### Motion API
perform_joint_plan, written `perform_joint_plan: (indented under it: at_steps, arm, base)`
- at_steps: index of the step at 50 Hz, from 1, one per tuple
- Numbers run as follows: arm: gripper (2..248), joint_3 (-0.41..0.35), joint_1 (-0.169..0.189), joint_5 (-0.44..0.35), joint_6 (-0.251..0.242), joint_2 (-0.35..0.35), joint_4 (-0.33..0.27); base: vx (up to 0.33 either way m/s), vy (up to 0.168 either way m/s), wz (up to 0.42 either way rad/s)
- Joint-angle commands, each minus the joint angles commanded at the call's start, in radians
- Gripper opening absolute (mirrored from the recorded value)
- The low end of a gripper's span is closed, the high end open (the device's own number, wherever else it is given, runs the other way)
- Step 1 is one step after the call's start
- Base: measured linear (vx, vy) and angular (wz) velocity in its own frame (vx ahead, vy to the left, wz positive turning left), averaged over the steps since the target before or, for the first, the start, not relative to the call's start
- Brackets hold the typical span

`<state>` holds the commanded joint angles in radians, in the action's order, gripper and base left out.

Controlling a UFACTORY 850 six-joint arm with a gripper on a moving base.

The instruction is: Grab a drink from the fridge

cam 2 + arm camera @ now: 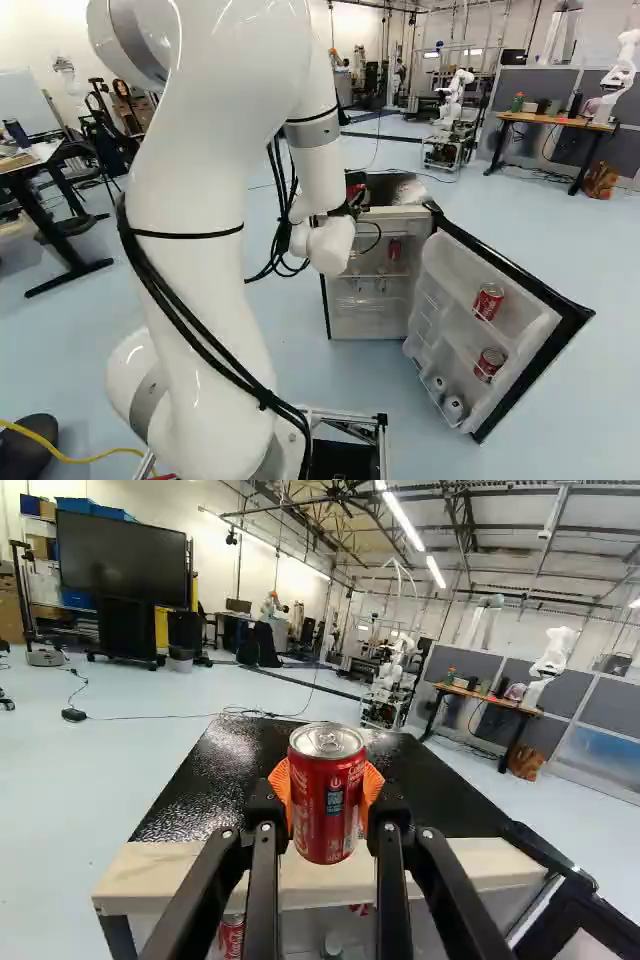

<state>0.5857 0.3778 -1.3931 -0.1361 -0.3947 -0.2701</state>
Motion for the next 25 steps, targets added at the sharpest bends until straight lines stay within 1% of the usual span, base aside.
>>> perform_joint_plan:
  at_steps: [16,25]
  arm:
    - [89,0.038,-0.008,0.037,0.000,-0.030,0.000]
    - [89,0.058,-0.011,0.044,0.000,-0.044,0.000]
  base:
    - [0.000,0.000,0.000]
    - [0.000,0.000,0.000]
